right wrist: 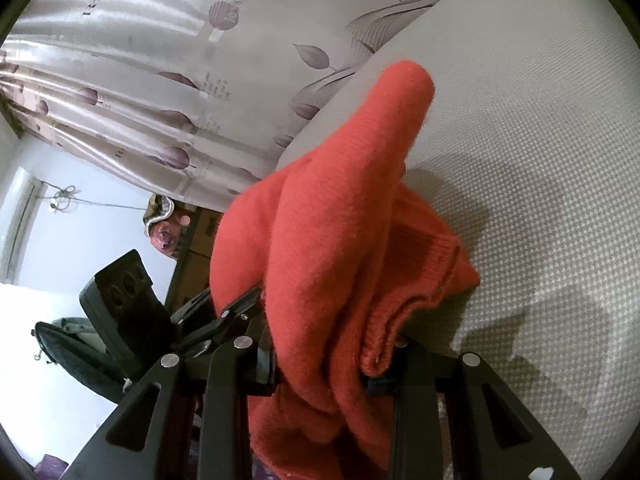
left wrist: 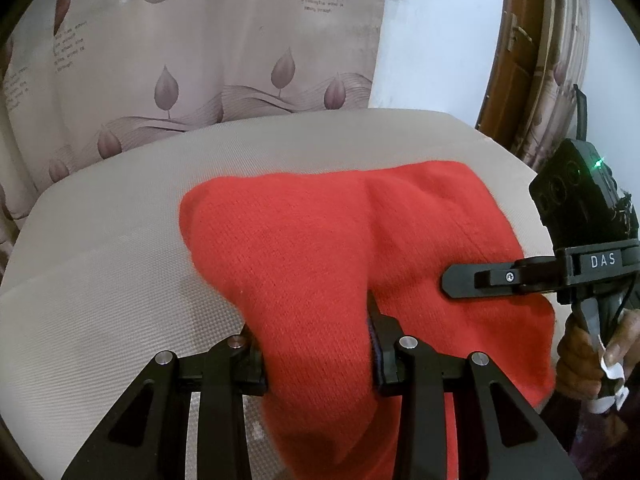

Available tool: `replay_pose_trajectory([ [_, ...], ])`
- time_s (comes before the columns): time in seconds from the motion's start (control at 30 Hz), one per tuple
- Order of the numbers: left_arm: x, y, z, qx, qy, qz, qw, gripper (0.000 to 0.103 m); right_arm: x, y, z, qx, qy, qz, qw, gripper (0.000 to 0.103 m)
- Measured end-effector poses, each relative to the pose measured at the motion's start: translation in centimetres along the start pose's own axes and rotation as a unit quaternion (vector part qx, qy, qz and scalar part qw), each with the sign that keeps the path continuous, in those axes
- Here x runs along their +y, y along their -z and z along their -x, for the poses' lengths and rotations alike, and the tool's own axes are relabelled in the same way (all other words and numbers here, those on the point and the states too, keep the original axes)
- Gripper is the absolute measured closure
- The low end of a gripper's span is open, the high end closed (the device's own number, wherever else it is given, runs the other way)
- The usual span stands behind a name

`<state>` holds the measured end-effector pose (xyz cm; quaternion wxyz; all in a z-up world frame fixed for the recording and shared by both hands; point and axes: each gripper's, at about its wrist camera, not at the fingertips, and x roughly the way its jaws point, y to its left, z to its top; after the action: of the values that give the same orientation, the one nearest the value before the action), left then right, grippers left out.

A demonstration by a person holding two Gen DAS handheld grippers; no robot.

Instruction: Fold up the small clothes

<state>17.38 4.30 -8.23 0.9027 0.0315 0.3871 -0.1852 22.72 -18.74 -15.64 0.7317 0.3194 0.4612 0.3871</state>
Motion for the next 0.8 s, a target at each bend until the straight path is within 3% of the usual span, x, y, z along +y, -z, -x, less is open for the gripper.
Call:
replay_pose_trajectory([
  [0.3, 0.1, 0.5, -1.1, 0.001, -0.001, 0.008, 1.0, 0.063, -0.8, -0.1, -0.6, 0.007, 0.024, 0.022, 0.999, 0.075],
  [0.53, 1.1, 1.6, -2.0, -0.012, -0.022, 0.044, 0.9987, 0.035, -2.0, 0.1, -1.3, 0.015, 0.048, 0.029, 0.998, 0.071],
  [0.57, 1.2, 1.8, -2.0, -0.014, -0.03, 0.047, 0.9983, 0.026, -2.2, 0.1, -1.3, 0.018, 0.05, 0.026, 0.998, 0.069],
  [0.67, 1.5, 2.3, -1.4, -0.038, -0.057, 0.055, 0.9961, 0.021, -2.1, 0.1, -1.2, 0.019, 0.061, 0.028, 0.998, 0.062],
  [0.73, 1.4, 2.4, -0.6, -0.054, -0.089, 0.058, 0.9928, 0.019, -1.3, 0.2, -0.5, 0.009, 0.092, 0.045, 0.995, 0.055],
  [0.8, 1.1, 2.5, 0.4, -0.071, -0.122, 0.056, 0.9885, 0.018, 0.8, 0.7, 1.1, -0.026, 0.141, 0.085, 0.986, 0.054],
])
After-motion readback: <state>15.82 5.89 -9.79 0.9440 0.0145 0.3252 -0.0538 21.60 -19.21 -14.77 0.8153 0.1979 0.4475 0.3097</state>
